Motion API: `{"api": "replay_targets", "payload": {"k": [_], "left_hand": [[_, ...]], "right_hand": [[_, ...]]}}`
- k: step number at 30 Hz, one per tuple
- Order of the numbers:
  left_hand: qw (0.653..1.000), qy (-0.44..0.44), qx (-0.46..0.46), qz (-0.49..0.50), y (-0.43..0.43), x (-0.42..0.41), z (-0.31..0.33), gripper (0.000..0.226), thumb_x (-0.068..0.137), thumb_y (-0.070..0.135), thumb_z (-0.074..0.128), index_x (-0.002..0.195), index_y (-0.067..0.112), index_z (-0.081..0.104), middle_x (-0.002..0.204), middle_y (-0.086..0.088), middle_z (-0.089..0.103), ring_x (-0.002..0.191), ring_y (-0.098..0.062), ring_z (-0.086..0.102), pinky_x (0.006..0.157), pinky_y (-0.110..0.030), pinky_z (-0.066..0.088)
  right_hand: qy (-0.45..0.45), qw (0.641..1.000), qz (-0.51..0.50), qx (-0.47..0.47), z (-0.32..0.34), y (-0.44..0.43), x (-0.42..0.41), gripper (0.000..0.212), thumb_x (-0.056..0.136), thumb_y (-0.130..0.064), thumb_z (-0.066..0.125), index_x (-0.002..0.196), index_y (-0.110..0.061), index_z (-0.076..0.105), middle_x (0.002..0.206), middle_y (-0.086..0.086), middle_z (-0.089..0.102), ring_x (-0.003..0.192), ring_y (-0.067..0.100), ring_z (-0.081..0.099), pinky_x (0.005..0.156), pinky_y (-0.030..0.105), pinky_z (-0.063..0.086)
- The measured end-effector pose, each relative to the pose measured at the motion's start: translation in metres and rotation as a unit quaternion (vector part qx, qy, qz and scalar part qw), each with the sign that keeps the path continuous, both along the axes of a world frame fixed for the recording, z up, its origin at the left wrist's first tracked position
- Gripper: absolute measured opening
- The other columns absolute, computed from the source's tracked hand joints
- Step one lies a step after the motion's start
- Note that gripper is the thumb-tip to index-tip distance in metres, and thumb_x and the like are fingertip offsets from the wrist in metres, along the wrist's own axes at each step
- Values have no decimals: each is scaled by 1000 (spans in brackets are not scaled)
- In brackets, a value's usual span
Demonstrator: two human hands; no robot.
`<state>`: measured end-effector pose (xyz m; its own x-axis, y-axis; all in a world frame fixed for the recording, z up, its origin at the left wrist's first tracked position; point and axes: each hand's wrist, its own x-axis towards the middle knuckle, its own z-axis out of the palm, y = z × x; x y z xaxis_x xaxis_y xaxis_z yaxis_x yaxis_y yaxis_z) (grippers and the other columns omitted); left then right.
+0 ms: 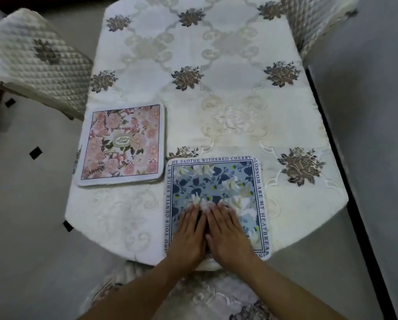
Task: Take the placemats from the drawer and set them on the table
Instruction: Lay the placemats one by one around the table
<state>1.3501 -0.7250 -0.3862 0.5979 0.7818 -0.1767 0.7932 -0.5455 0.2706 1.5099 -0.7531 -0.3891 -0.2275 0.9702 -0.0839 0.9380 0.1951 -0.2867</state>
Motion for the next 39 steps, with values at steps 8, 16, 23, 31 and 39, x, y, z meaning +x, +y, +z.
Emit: {"api": "replay_targets", "payload": {"k": [8,16,23,31,39], "left_hand": [[996,25,-10,86,18,-23,8,79,98,54,29,154,0,14,163,-18,8,152,-28,2,123,-44,9],[992,5,-23,126,136,41,7,73,101,52,21,155,3,8,163,-18,2,151,-29,-3,124,-43,1],[995,-2,17,96,171,60,-3,60,103,38,27,152,2,26,159,-20,23,150,-32,15,123,-46,12],[996,-12,24,84,150,16,-1,66,102,47,32,156,11,15,164,-9,12,152,-18,2,124,-35,2],[994,-18,-18,107,56,-12,4,70,100,46,30,155,5,13,164,-12,7,152,-22,-2,124,-39,4]], "right_hand": [[0,997,-51,-57,4,-19,87,78,98,-54,37,154,-3,18,162,14,15,152,26,6,122,44,15],[-6,998,-41,-51,9,96,58,69,99,-44,25,155,-5,13,163,15,9,152,28,0,123,44,0],[-9,998,-31,-47,4,145,52,67,99,-41,22,156,-6,11,164,11,8,152,24,1,124,43,1],[29,991,-130,-11,-7,116,126,66,99,-37,31,155,-6,17,163,15,16,152,28,7,124,43,4],[11,989,-136,-56,4,32,104,67,102,-43,26,156,-7,10,164,13,9,152,25,-1,122,51,3]]}}
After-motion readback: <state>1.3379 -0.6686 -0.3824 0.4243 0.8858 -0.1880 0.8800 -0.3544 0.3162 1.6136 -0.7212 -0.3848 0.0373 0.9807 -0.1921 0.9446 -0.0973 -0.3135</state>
